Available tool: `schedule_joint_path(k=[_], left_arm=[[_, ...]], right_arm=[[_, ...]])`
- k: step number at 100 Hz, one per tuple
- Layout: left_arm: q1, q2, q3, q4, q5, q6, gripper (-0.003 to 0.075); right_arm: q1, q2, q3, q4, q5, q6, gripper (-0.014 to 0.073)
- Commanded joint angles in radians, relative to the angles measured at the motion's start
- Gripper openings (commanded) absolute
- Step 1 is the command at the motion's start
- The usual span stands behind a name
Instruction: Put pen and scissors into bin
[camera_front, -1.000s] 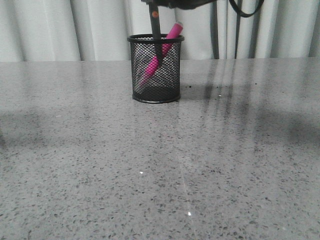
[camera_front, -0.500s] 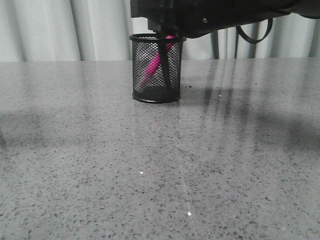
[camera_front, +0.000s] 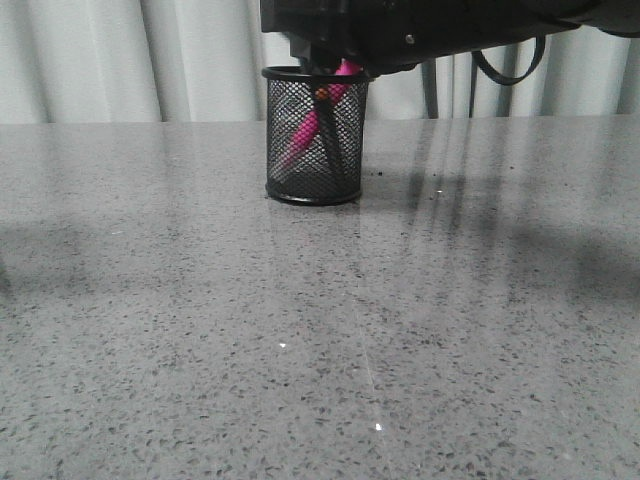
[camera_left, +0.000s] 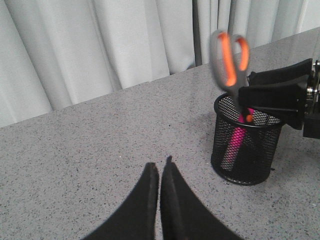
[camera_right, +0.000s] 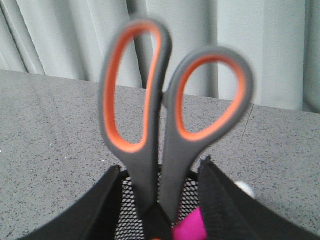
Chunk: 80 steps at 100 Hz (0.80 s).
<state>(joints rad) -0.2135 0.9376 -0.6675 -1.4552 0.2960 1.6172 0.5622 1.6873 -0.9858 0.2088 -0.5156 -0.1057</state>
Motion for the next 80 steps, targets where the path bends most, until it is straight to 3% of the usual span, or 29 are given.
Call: schedule_joint_path(k=[1, 20, 41, 59, 80], left_arm=[[0.003, -0.014, -0.028, -0.033, 0.0, -0.009, -0.0019], [0.003, -0.014, -0.028, -0.033, -0.002, -0.009, -0.0019], [0.003, -0.014, -0.028, -0.028, -0.055, -0.009, -0.0019], [0.003, -0.021, -0.028, 0.021, -0.075, -0.009, -0.0019], [0.003, -0.13, 0.074, 0.007, -0.216, -0.009, -0.0019]], right_arm=[[0.0, -0.057, -0.022, -0.006, -0.089, -0.002, 0.034], [0.0, -0.16, -0.022, -0.006, -0.057, -0.002, 0.025], [-0.004, -0.341, -0.022, -0.006, 0.035, -0.121, -0.008], [-0.04, -0.494, 0.003, -0.006, 0.189, -0.297, -0.0069], [-0.169, -0.7, 0.184, 0.013, 0.199, -0.299, -0.0069]])
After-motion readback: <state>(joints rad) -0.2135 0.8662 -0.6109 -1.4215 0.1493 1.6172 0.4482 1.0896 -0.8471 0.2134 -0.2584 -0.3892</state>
